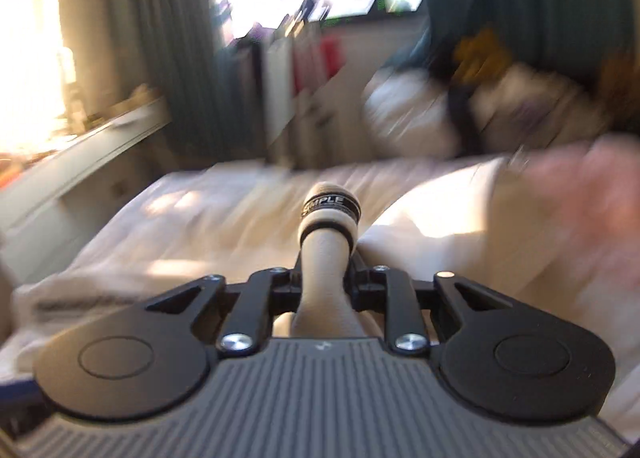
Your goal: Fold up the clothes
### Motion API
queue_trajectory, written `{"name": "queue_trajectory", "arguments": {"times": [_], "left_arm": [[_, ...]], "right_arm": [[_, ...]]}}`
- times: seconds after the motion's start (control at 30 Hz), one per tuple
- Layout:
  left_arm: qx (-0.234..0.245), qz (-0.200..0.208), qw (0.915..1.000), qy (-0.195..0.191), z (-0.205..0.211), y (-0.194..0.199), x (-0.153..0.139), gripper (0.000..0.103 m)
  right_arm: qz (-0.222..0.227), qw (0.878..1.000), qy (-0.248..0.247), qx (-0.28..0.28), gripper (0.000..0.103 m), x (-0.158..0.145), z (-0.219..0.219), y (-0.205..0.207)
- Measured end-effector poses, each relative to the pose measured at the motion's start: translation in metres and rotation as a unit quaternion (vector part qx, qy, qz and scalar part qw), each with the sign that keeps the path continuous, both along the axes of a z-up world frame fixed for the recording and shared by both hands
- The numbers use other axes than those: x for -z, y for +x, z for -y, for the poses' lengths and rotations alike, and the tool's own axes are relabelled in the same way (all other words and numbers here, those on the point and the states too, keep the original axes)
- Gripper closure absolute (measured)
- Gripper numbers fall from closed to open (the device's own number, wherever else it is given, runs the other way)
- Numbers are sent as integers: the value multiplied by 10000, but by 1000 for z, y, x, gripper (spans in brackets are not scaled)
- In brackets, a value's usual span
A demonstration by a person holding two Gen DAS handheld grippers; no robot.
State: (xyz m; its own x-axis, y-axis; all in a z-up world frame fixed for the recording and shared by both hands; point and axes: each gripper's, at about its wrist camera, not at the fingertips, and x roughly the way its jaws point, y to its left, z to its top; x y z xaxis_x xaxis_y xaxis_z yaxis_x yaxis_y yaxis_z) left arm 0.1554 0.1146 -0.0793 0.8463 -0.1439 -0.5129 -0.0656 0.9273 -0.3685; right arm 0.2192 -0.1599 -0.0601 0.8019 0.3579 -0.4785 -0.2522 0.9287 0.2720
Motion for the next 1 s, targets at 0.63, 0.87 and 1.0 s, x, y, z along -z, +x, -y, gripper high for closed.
{"name": "queue_trajectory", "arguments": {"times": [0.63, 0.87, 1.0], "left_arm": [[157, 23, 9998, -121, 26, -2, 16, 1], [218, -20, 9998, -45, 35, -3, 24, 0], [228, -19, 9997, -42, 37, -2, 25, 0]], "right_arm": [[-1183, 9414, 2931, 1181, 29, 24, 210, -20], [-1426, 8931, 4246, 406, 29, 48, 172, -2], [-1507, 9056, 3958, 212, 29, 41, 138, -1]]}}
